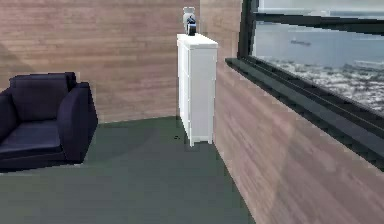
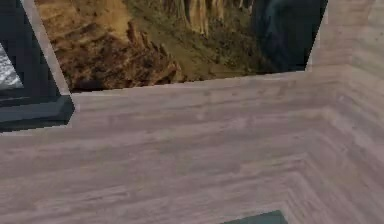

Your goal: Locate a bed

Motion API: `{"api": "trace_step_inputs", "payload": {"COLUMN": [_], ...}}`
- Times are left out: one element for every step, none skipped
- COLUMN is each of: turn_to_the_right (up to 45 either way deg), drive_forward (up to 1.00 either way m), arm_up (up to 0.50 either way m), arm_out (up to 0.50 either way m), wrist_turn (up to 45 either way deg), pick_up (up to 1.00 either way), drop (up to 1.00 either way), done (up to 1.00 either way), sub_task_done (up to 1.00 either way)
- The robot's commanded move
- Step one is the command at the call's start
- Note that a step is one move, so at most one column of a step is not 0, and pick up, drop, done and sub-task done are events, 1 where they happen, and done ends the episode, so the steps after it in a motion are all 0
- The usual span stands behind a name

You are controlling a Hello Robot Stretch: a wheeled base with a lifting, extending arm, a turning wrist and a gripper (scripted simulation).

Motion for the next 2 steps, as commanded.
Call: {"api": "trace_step_inputs", "payload": {"turn_to_the_right": [-27.0,0.0], "drive_forward": [0.0,0.45], "arm_up": [0.0,0.0], "arm_out": [0.0,0.0], "wrist_turn": [0.0,0.0], "pick_up": [0.0,0.0], "drop": [0.0,0.0], "done": [0.0,0.0], "sub_task_done": [0.0,0.0]}}
